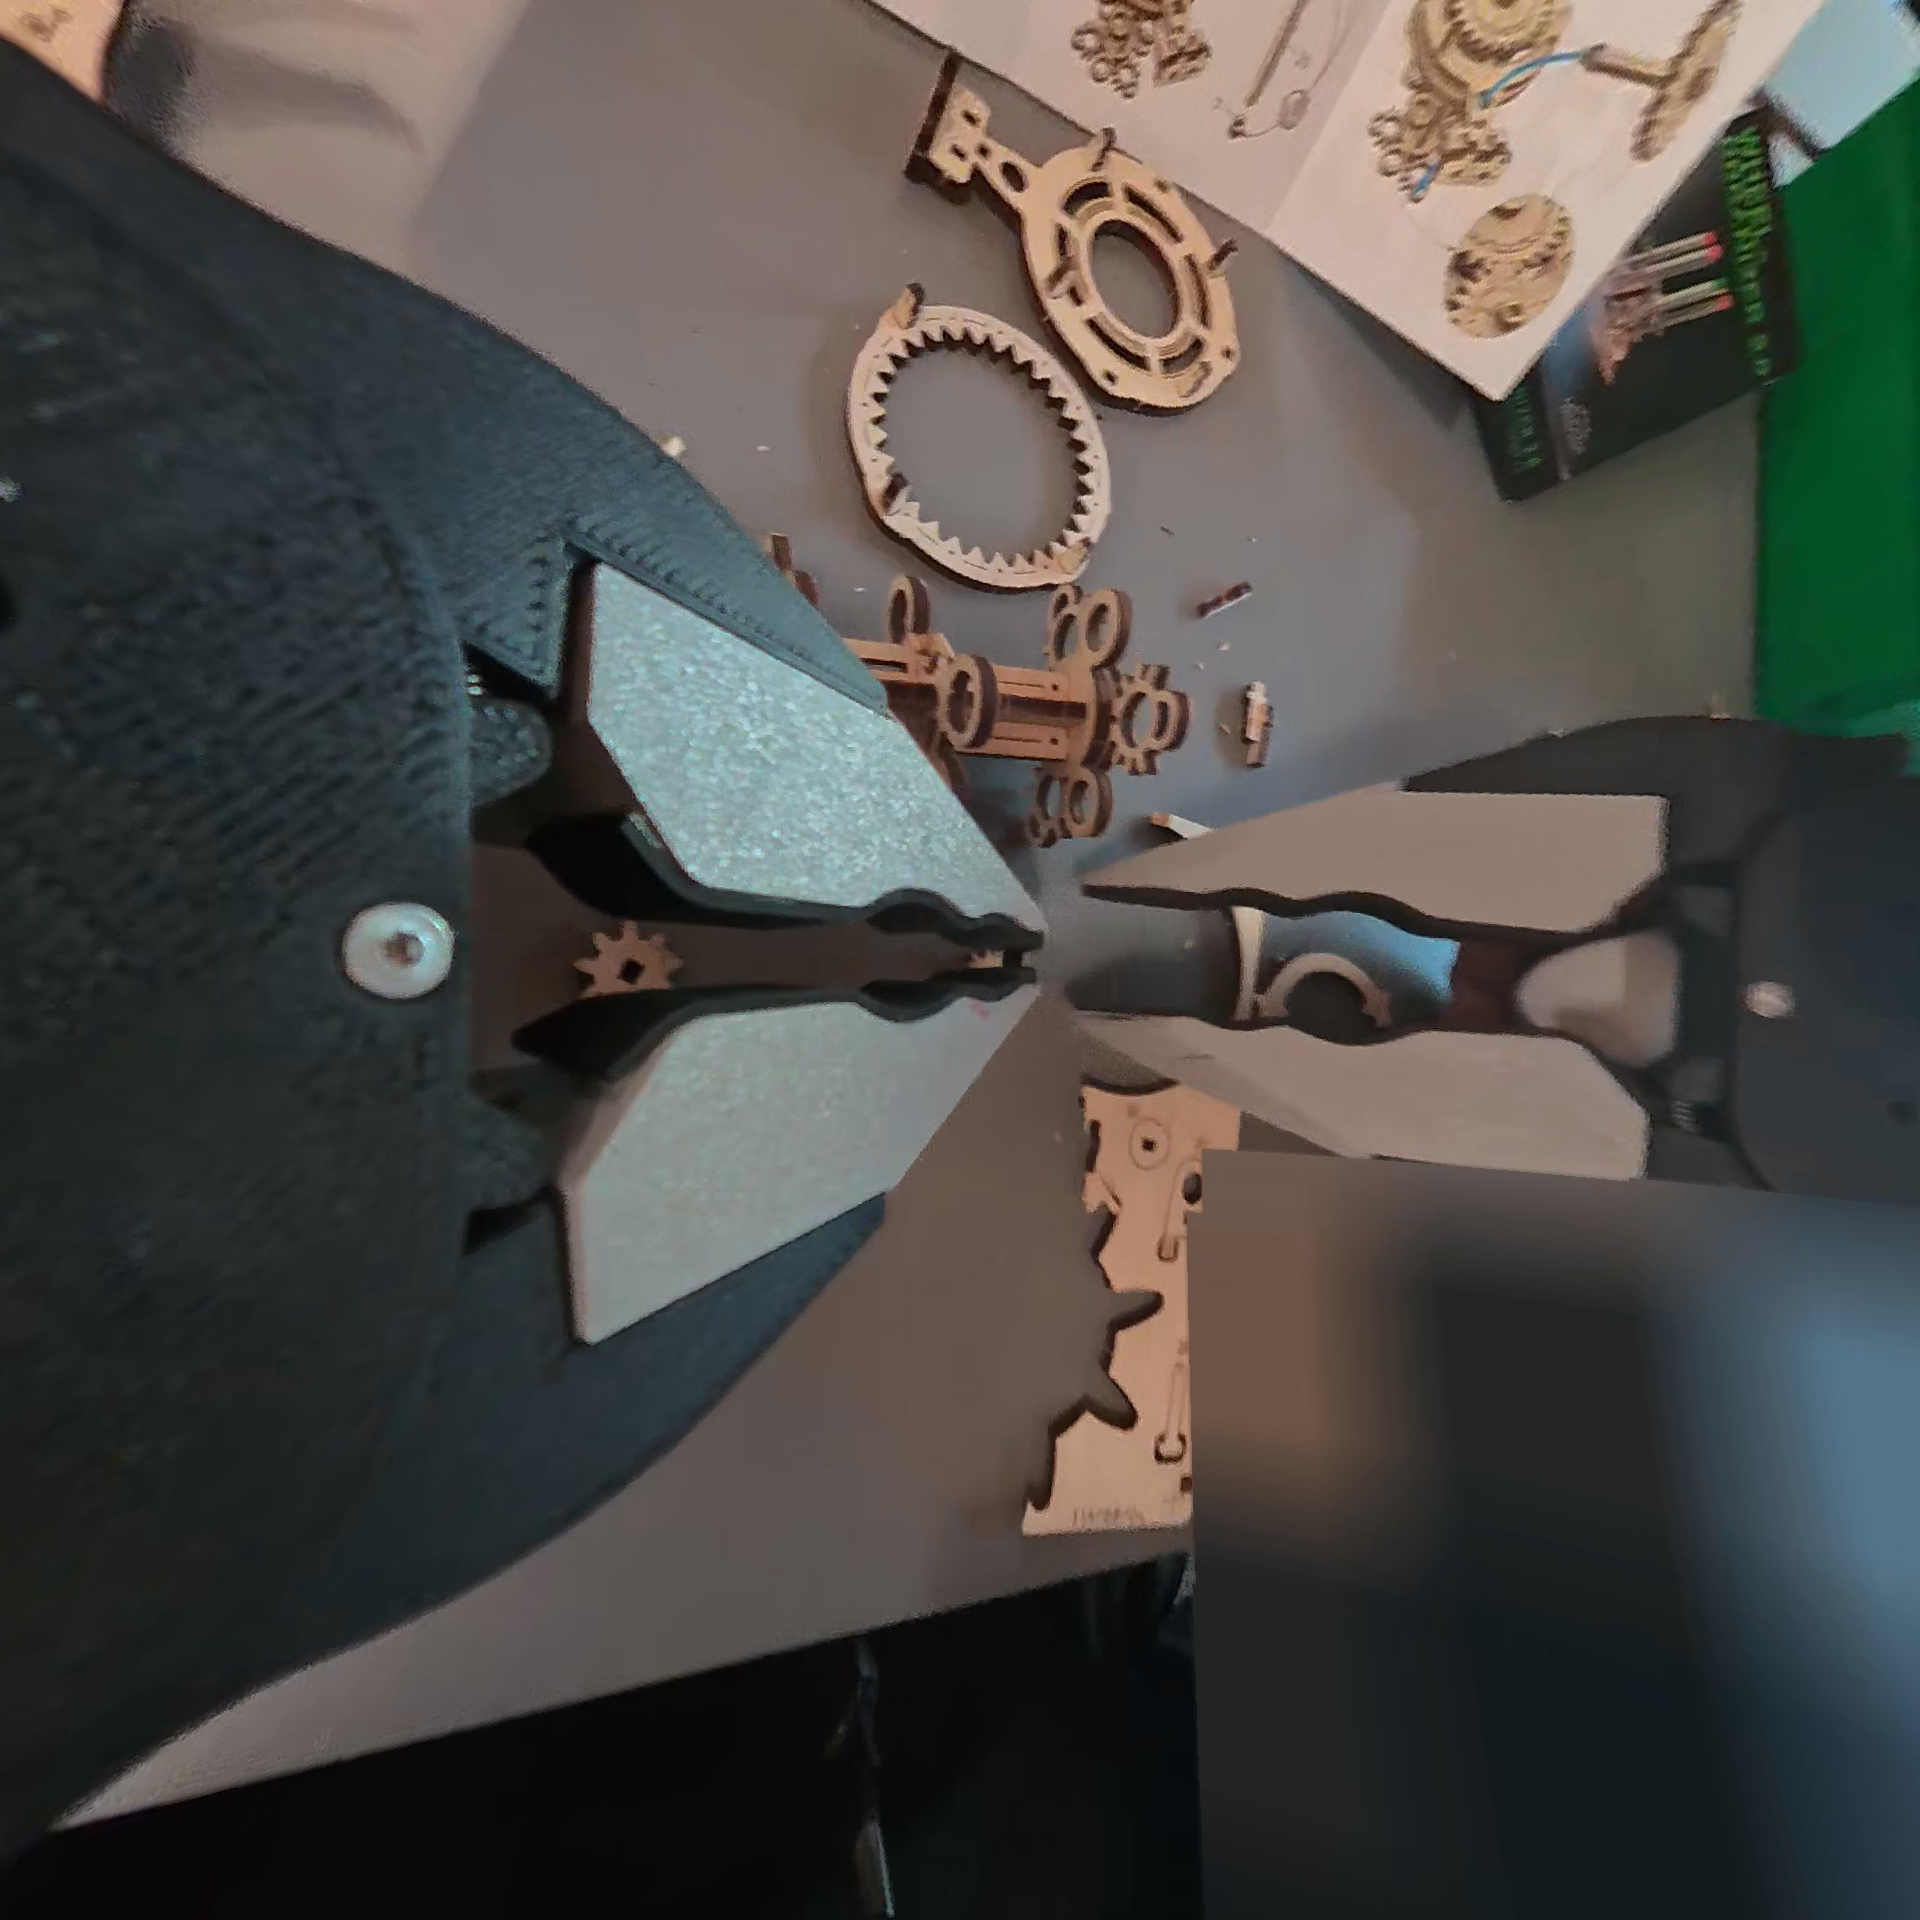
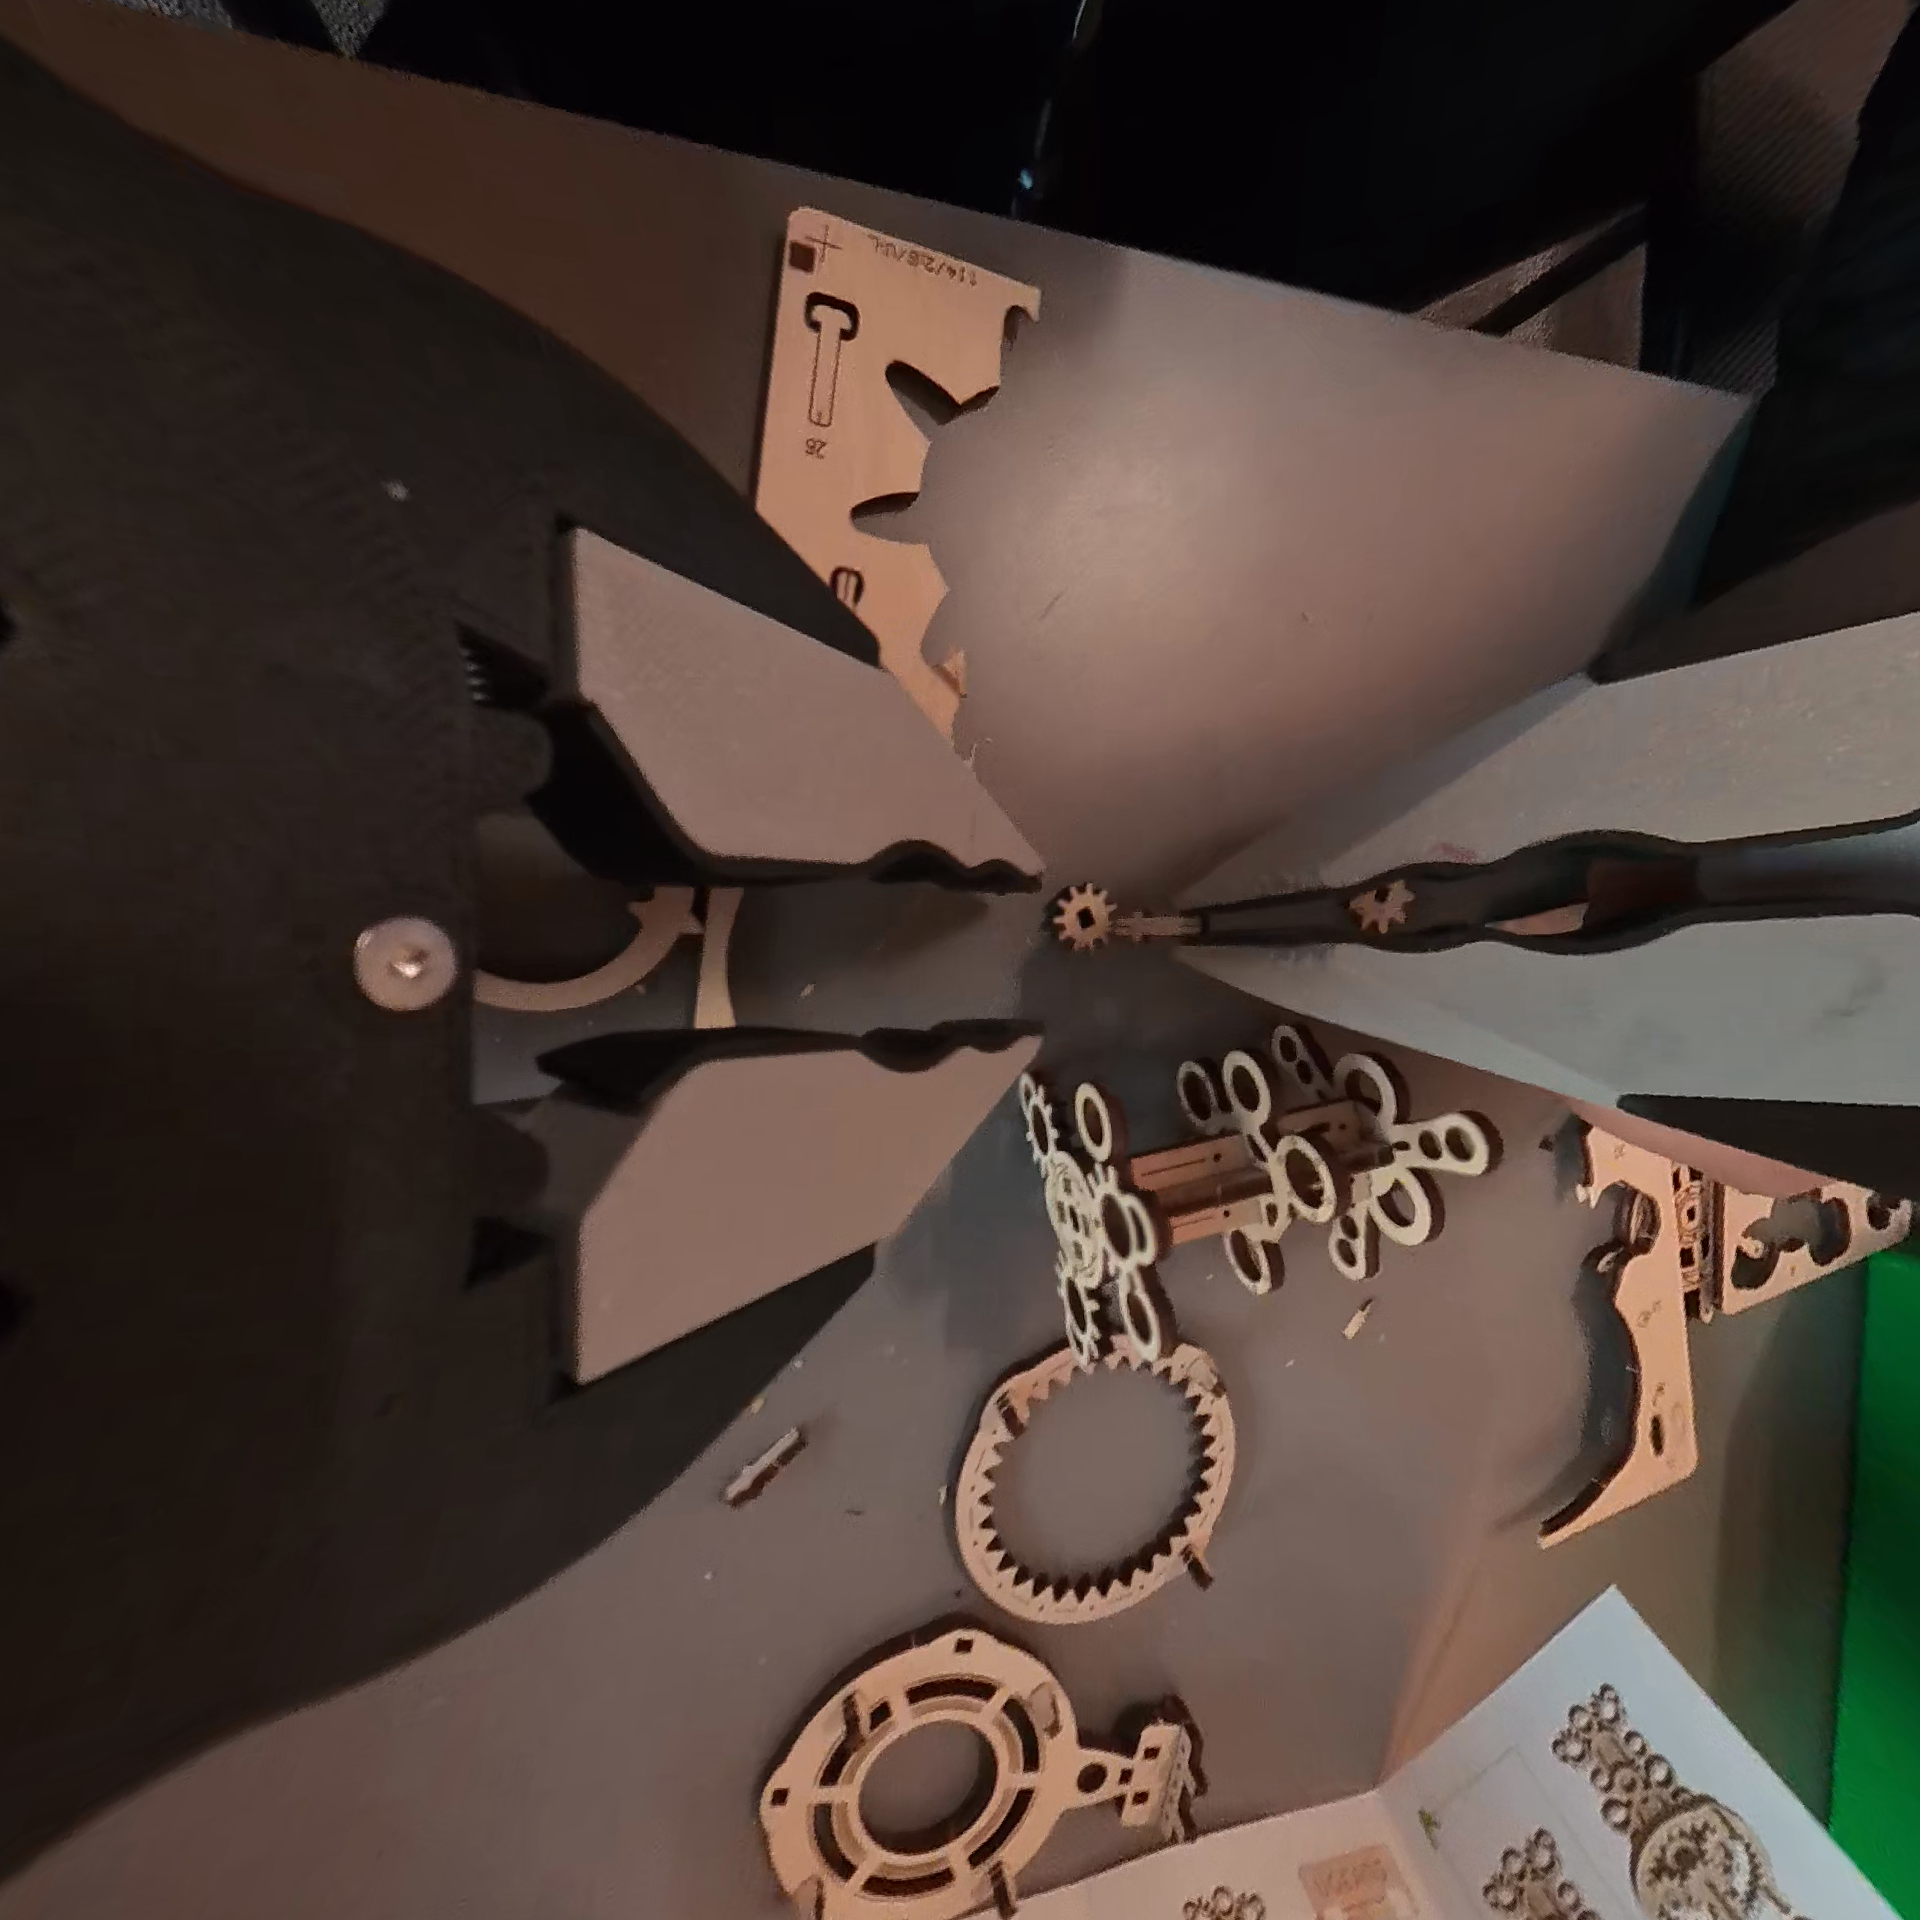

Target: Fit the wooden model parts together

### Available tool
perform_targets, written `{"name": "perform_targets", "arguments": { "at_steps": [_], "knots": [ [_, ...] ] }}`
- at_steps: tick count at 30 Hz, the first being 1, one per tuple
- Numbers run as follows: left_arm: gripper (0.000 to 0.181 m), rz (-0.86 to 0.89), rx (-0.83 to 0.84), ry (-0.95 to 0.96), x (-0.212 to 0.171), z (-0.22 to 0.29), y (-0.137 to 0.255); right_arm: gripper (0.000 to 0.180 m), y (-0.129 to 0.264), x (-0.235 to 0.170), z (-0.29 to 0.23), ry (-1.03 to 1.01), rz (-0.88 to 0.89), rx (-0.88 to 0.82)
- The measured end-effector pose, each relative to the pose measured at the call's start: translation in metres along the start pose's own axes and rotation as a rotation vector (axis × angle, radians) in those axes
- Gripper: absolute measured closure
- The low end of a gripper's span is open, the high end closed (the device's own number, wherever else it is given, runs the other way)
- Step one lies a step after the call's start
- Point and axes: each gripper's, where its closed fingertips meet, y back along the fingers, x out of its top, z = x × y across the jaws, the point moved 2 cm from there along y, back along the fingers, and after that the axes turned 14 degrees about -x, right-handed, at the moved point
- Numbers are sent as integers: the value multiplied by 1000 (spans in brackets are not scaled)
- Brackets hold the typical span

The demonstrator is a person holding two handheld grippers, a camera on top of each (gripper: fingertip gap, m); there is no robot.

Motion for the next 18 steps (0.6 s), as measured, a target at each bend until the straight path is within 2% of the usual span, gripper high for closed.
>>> {"name": "perform_targets", "arguments": {
  "at_steps": [9,18],
  "knots": [
    [180,-47,-7,16,-6,0,-3,165,2,-3,4,-8,-20,-25],
    [180,-99,13,-25,-6,0,-7,165,2,-5,-4,-71,-44,51]
  ]
}}
